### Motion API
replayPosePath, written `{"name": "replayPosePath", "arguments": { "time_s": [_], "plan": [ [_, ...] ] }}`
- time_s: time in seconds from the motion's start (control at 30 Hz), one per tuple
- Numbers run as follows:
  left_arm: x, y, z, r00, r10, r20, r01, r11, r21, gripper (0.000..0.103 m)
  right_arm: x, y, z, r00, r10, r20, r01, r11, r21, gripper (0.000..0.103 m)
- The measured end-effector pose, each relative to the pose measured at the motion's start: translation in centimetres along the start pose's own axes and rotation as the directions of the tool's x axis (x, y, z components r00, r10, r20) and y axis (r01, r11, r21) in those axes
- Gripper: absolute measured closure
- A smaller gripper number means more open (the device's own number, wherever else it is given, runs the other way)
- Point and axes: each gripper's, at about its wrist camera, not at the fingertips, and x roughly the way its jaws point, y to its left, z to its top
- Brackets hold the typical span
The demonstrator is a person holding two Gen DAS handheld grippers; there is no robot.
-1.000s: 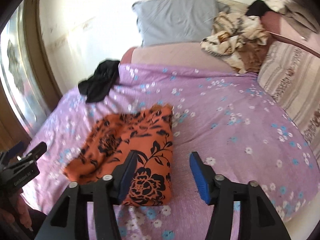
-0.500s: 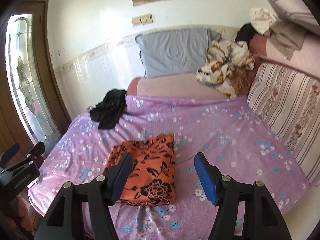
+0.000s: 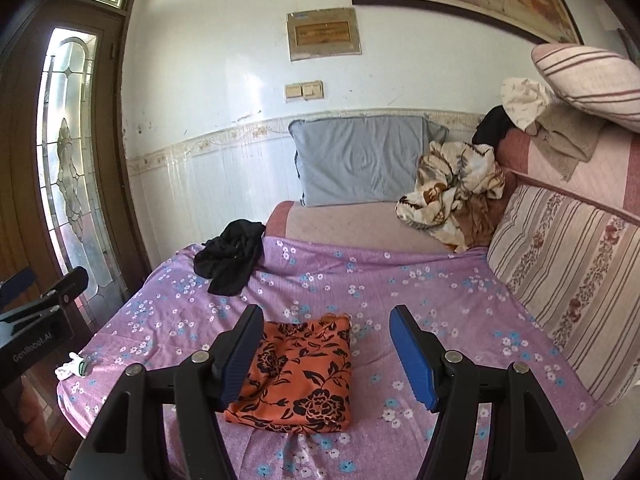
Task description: Fold small clothes
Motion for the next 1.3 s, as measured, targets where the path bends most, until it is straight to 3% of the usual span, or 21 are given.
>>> {"name": "replayPosePath", "arguments": {
  "time_s": [0.37, 0.7, 1.1, 1.3],
  "plan": [
    [-1.6, 1.2, 0.2, 1.000, -0.030, -0.007, 0.029, 0.999, -0.037, 0.004, -2.2, 1.0, 0.6, 0.999, -0.015, 0.035, 0.016, 1.000, -0.020, 0.034],
    [-1.9, 1.6, -0.1, 0.999, -0.035, -0.014, 0.035, 0.999, -0.039, 0.004, -2.1, 2.7, -0.5, 1.000, 0.007, 0.009, -0.007, 0.998, -0.060, 0.033],
    [1.7, 1.4, 0.2, 0.998, -0.022, -0.056, 0.020, 0.999, -0.044, 0.004, 2.3, 3.8, -0.2, 0.999, 0.019, -0.036, -0.022, 0.997, -0.073, 0.033],
    [4.6, 1.4, -0.1, 0.995, -0.052, -0.084, 0.047, 0.997, -0.064, 0.004, 5.7, 4.0, -0.2, 0.997, 0.033, -0.075, -0.037, 0.998, -0.059, 0.033]
  ]
}}
